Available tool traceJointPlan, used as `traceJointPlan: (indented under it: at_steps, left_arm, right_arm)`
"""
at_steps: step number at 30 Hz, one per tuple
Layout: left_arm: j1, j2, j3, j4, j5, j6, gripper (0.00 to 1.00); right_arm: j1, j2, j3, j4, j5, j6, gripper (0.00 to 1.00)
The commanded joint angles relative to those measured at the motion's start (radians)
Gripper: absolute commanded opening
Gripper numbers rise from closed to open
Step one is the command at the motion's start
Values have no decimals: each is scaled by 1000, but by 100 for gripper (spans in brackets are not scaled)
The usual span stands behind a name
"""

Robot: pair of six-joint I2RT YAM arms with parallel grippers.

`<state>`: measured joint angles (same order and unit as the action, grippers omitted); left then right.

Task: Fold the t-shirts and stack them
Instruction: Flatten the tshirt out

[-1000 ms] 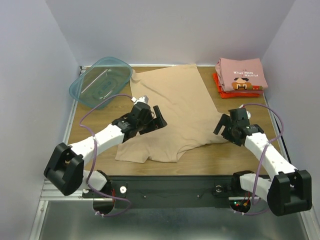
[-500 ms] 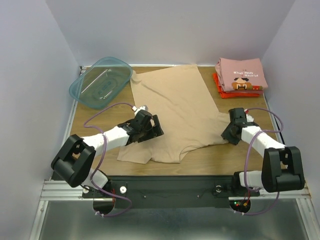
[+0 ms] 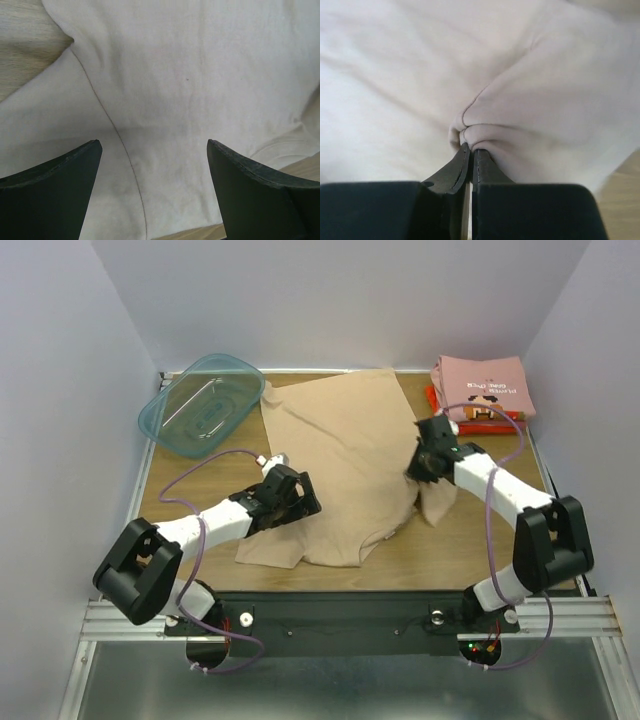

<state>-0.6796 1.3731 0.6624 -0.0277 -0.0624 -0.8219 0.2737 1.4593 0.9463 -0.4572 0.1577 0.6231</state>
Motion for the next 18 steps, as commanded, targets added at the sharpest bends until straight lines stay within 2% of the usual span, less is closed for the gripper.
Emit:
traceJointPlan:
  at_steps: [1,6,7,9,10,11,12,14,15,17,18]
  left_arm:
    - [-5,-57,-14,-18,-53,-9,99]
    - [2,-77,-17,-46,-71,-11,98]
    - [3,-77,-14,-49,-76,-11,98]
    - [5,-74,-7,-55,-79,-6,98]
    - [8,-72,-4,-58,-82,-6,98]
    - [8,-71,-3,-63,-83,-5,99]
    - [11,-71,2,-69,-88,-5,99]
    - [11,-72,0,-69,-94,-6,98]
    - [11,-71,0,-69,-97,-8,99]
    - [12,-63,3,-67,-97,-8,98]
    - [12,-59,8,-63,-97,-5,99]
  right_arm:
    - [123,117,170,-98,112,61,4]
    - [225,382,509,-149,152,21,15]
    - [249,500,578,-173,163,-34,15]
    - [274,612,816,-218,186,-94,24]
    - [297,657,897,-253,221,-168,29]
    - [306,726,954,-273,241,-190,46]
    - [314,743,1032,-296,253,-207,53]
    - [328,734,1025,-327,266,-223,67]
    - [326,686,995,-327,267,-215,68]
    - [326,607,863,-299,281,-189,76]
    - [328,517,761,-260,282,-177,77]
